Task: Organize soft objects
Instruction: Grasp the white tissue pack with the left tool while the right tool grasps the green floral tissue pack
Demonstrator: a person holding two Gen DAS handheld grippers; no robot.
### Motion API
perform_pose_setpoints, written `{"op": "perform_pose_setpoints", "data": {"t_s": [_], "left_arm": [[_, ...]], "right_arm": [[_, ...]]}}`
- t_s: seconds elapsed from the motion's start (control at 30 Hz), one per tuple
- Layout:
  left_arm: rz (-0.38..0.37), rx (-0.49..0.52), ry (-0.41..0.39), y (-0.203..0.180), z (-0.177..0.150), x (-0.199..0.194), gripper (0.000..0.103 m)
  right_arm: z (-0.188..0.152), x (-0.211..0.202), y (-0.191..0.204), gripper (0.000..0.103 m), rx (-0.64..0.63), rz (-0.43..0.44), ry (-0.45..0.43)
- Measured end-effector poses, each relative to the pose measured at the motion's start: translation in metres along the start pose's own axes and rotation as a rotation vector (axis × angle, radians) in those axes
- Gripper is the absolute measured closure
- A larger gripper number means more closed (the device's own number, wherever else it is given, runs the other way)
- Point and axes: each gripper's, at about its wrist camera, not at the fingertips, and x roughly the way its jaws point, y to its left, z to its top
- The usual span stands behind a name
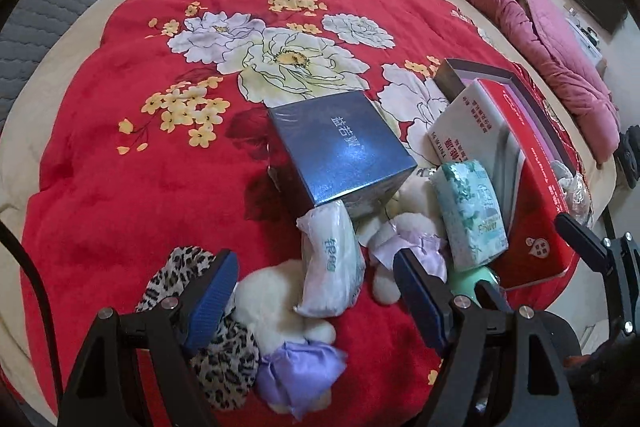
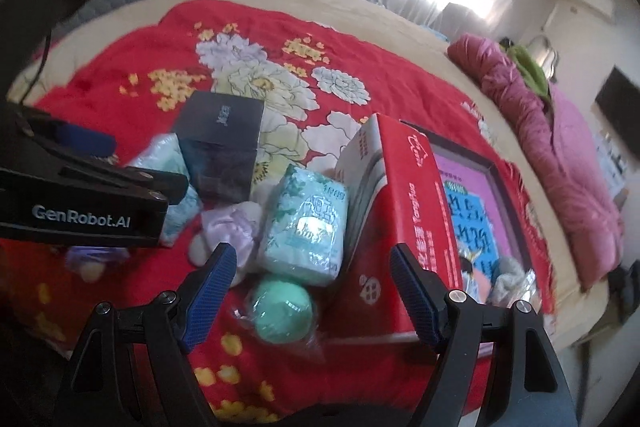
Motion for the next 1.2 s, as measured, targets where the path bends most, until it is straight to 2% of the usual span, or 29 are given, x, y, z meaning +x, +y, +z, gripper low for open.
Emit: {"op": "perform_pose_setpoints", "data": {"t_s": [0.07,0.33,0.4,0.57,0.63,0.77,0.8,0.87,0.93,1.07,1.2], "left_arm": [[-0.008,-0.002,-0.004,0.002,0.001,0.001,0.03],[-0.031,-0.003,0.013,0.011,0.0,0.014,0.035],[-0.038,-0.003,0.015,0.011,0.001,0.016,0.035],[-0.046,0.003,0.016,0.011,0.001,0.021,0.035],[-0.054,0.002,0.019,0.011,0.002,0.024,0.039],[-0.099,-0.017,0.03,0.011,0.003,0.029,0.056],[-0.112,-0.02,0.031,0.011,0.004,0.03,0.059],[-0.132,-0.021,0.032,0.009,0.004,0.031,0.07],[-0.143,-0.023,0.028,0.007,0.004,0.03,0.075],[-0.145,-0.018,0.013,0.006,0.003,0.028,0.083],[-0.189,-0.045,-0.004,0.01,0.003,0.023,0.083]], "right_arm": [[0.001,0.008,0.005,0.023,-0.036,-0.027,0.008],[0.003,0.034,0.025,0.025,-0.145,-0.087,0.039],[0.003,0.039,0.025,0.034,-0.153,-0.096,0.041],[0.008,0.05,0.02,0.048,-0.149,-0.09,0.05],[0.009,0.052,0.016,0.052,-0.13,-0.067,0.051],[0.01,0.046,0.008,0.064,-0.077,-0.028,0.02],[0.011,0.043,0.004,0.066,-0.058,-0.006,0.006],[0.01,0.037,-0.005,0.066,-0.008,0.046,-0.01],[0.01,0.034,-0.017,0.067,0.065,0.113,-0.011],[0.005,0.027,-0.038,0.067,0.198,0.25,-0.025],[0.002,0.018,-0.041,0.067,0.226,0.281,-0.044]]}}
